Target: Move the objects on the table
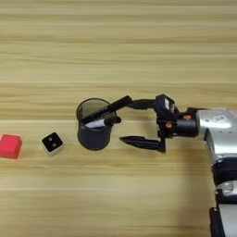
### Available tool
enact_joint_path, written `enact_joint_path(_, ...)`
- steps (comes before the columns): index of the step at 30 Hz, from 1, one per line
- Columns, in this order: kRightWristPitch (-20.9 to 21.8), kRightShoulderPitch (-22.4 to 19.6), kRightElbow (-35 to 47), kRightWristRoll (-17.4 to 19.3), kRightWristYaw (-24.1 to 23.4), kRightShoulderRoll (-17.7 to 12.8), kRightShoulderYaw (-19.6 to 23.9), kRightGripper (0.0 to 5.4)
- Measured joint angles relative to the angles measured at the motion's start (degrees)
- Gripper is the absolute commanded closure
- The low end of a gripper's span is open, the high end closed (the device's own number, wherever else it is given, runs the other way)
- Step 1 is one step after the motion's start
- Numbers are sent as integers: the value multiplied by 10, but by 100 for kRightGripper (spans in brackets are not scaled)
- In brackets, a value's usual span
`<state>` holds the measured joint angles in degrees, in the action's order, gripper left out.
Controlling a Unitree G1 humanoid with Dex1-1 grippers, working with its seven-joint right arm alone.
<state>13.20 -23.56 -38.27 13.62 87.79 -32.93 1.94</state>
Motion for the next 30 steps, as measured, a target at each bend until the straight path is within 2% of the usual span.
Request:
enact_joint_path(10, 11, 2, -40, -6, -15, 21, -2, 2)
enact_joint_path(17, 22, 2, -66, -19, -42, 43, -4, 2)
enact_joint_path(23, 23, 2, -66, -22, -49, 49, -6, 2)
enact_joint_path(30, 23, 3, -51, -22, -51, 69, -14, 2)
